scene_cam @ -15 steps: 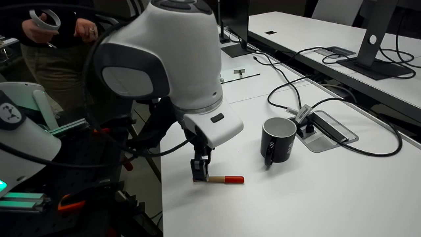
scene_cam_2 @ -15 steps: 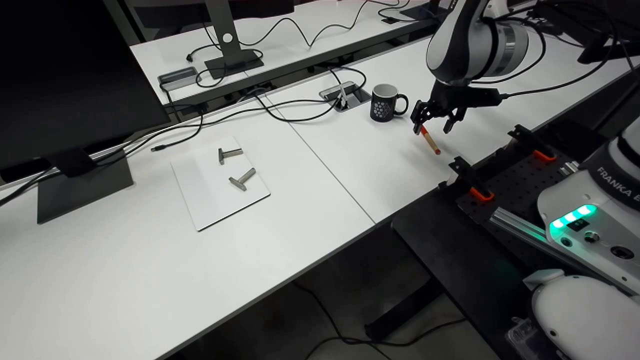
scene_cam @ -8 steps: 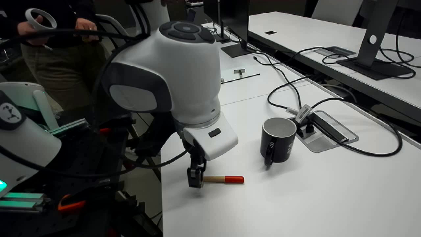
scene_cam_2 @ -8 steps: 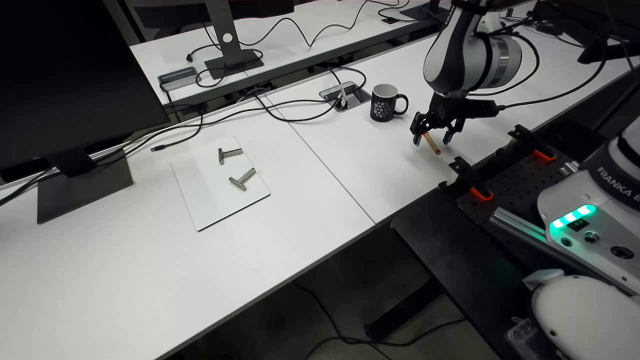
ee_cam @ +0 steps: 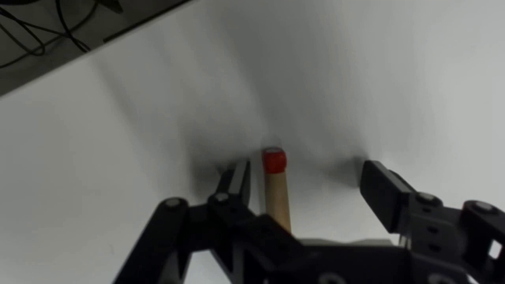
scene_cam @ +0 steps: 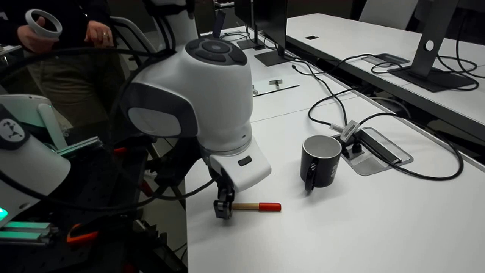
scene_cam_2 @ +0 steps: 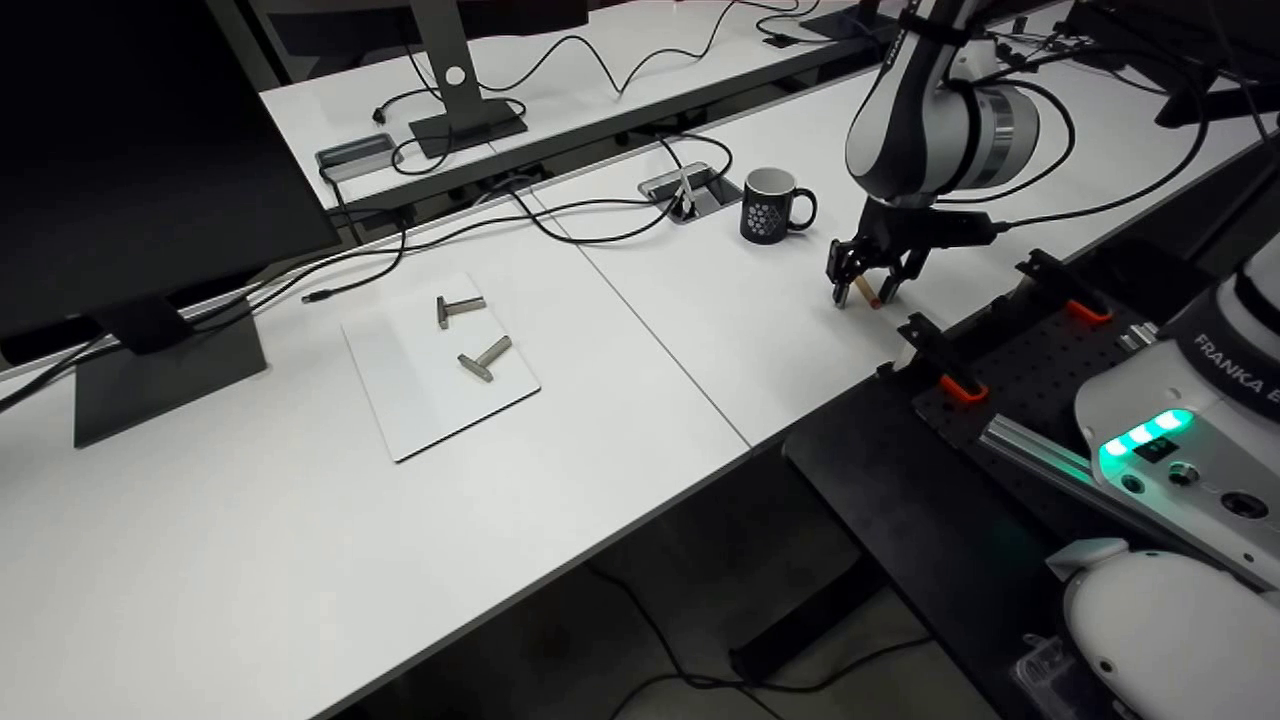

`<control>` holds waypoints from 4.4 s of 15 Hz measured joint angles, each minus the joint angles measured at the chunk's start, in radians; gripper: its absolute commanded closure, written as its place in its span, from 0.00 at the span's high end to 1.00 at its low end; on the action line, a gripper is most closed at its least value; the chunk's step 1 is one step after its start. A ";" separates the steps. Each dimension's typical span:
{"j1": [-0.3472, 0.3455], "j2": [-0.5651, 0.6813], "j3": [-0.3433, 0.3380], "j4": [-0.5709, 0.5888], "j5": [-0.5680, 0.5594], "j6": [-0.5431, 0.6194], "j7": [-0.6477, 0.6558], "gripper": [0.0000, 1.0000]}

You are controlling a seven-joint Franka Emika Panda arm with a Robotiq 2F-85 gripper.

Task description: Put the marker in the mug

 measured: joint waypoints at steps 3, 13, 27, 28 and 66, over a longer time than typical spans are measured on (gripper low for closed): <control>-0.002 0.000 0.000 0.000 0.000 0.007 0.000 0.27; -0.003 -0.001 -0.004 -0.001 0.000 0.012 0.000 0.08; 0.307 -0.126 -0.241 -0.094 0.001 0.065 0.044 0.08; 0.342 -0.136 -0.269 -0.096 0.001 0.061 0.045 0.08; 0.486 -0.277 -0.386 0.041 -0.026 0.187 0.033 0.08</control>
